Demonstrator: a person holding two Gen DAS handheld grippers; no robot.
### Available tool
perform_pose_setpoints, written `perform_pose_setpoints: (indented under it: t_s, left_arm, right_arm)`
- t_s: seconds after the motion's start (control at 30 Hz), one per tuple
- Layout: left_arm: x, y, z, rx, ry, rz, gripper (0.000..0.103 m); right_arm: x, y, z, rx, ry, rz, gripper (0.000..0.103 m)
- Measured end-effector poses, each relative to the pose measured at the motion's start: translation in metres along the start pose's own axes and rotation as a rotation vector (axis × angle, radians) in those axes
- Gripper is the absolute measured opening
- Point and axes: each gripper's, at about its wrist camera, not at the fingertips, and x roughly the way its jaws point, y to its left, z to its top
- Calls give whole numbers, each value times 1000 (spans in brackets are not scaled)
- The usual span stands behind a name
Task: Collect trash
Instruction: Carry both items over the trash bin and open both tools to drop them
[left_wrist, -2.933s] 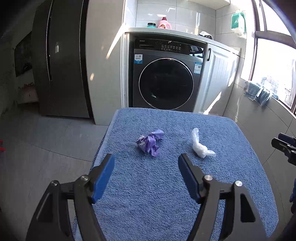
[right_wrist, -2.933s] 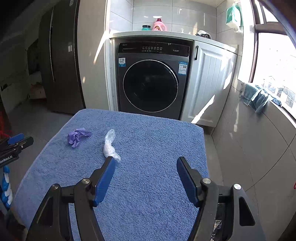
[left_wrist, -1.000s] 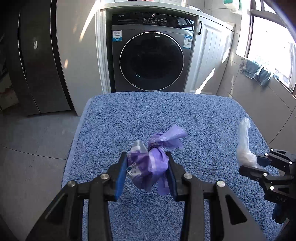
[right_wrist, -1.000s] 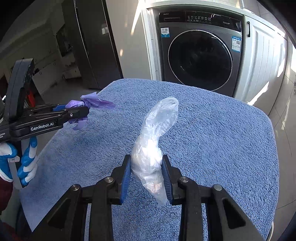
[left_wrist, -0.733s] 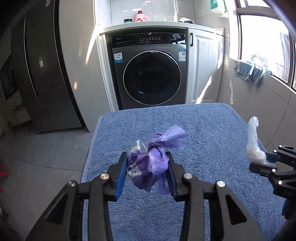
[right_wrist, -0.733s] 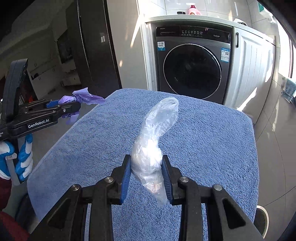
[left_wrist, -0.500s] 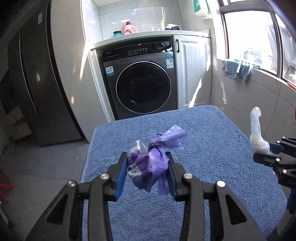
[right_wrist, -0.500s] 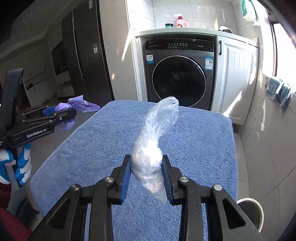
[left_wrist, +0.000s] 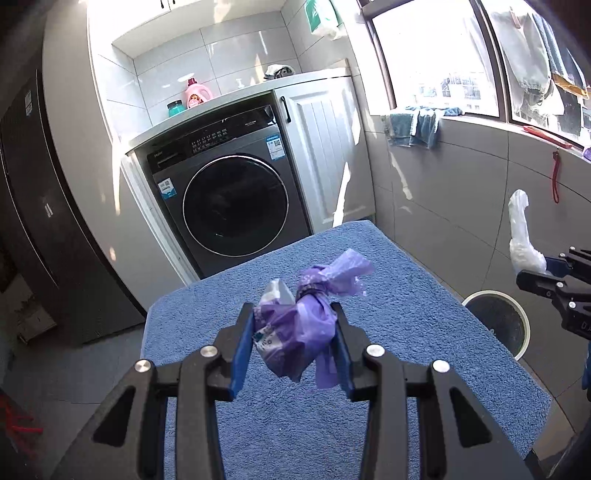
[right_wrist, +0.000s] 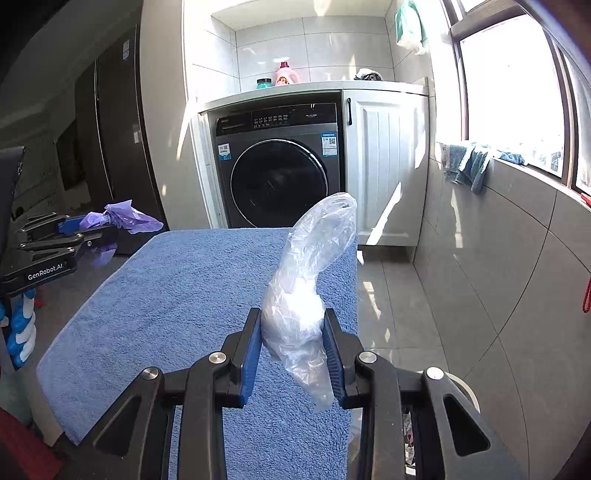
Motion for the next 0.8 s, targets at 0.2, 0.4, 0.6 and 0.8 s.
perform_pose_setpoints:
  t_s: [0.2, 0.4, 0.6, 0.8]
  left_arm:
    - [15, -47, 15, 80, 21, -43, 37]
    - [33, -98, 26, 162, 49, -97, 37]
    - [61, -154, 39, 239, 86, -182, 37]
    - [104, -217, 48, 276, 173, -345, 39]
  right_arm:
    - [-9, -51, -17, 73, 9, -53, 30]
    - [-12, -93, -36, 141, 26, -97, 30]
    - [-8, -135, -58, 212, 59, -147, 30]
    - [3, -180, -85, 298, 110, -206, 30]
